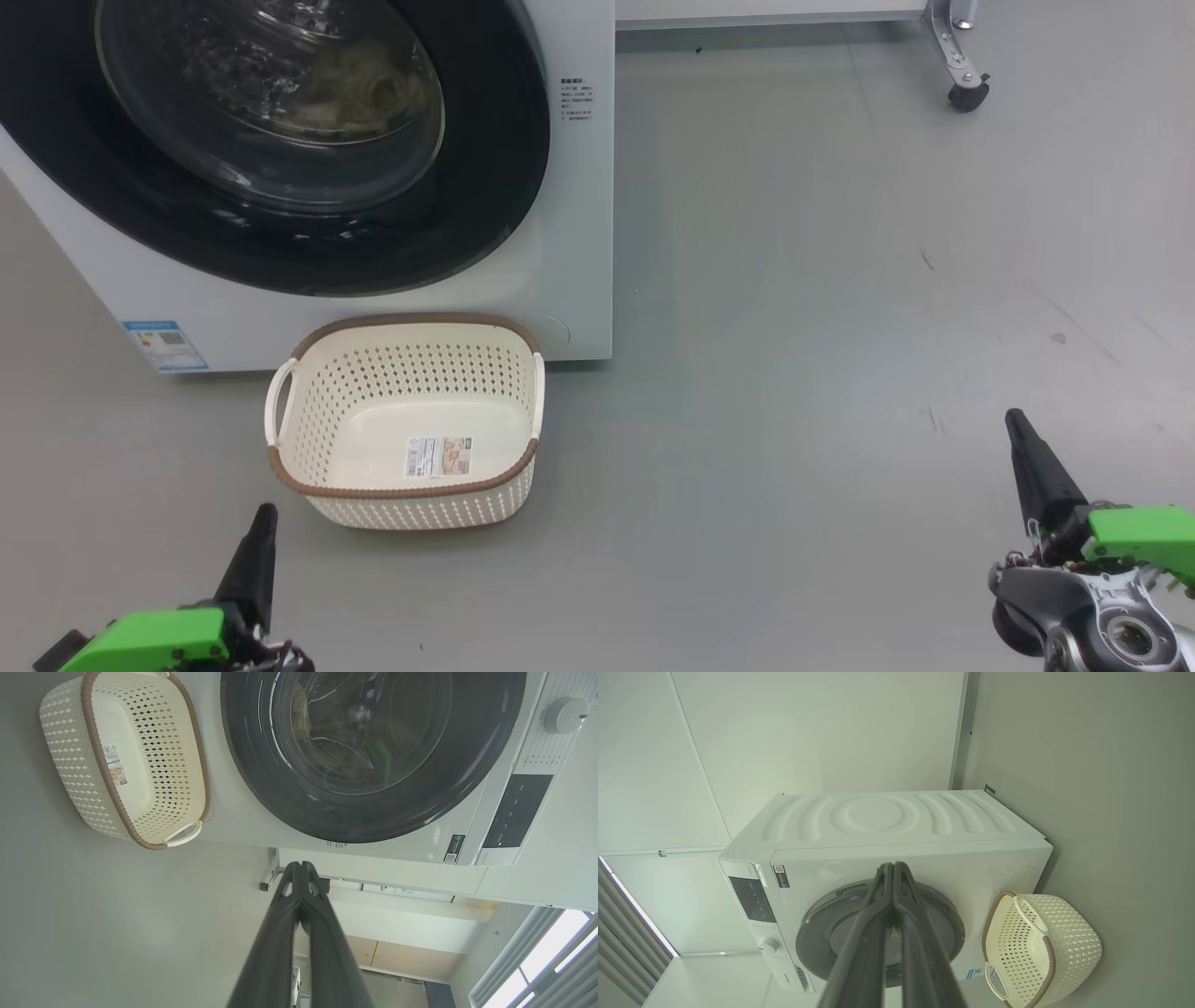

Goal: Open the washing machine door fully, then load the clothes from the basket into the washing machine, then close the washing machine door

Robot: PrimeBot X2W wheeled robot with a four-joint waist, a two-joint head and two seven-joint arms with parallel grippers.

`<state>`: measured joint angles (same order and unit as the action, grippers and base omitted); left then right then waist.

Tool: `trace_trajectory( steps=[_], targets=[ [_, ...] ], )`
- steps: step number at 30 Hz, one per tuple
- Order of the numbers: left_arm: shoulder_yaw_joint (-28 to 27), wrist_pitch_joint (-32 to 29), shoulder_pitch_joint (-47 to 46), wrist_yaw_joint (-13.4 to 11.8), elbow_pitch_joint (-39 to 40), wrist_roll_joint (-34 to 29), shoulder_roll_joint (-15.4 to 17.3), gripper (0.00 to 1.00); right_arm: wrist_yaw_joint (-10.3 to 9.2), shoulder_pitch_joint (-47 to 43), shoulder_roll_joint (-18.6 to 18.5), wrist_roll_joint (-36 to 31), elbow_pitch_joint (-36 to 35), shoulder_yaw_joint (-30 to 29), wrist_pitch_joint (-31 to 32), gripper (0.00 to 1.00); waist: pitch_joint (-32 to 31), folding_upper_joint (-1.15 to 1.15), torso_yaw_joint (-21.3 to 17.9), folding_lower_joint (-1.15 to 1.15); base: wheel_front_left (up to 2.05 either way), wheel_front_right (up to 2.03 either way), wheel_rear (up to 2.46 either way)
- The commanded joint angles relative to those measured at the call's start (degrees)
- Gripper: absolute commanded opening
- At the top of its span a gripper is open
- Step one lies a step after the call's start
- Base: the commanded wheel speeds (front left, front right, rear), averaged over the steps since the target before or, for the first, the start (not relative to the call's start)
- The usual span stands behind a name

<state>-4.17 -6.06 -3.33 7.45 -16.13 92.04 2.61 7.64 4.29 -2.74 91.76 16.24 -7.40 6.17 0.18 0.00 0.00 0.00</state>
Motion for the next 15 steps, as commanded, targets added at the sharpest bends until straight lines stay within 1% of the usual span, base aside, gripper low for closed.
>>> trace_trajectory(
  steps=[1,15],
  targets=[
    [-2.1,-0.3,-2.8,0.0,2.1,0.3,0.5,0.0,-0.15,1.9,-0.1,0.4,-2.2,0.9,0.3,0.0,0.0,0.0,0.0,0.0,0.0,0.0,0.0],
    [-2.2,-0.3,-2.8,0.0,2.1,0.3,0.4,0.0,-0.15,1.9,-0.1,0.4,-2.2,0.9,0.3,0.0,0.0,0.0,0.0,0.0,0.0,0.0,0.0]
  ],
)
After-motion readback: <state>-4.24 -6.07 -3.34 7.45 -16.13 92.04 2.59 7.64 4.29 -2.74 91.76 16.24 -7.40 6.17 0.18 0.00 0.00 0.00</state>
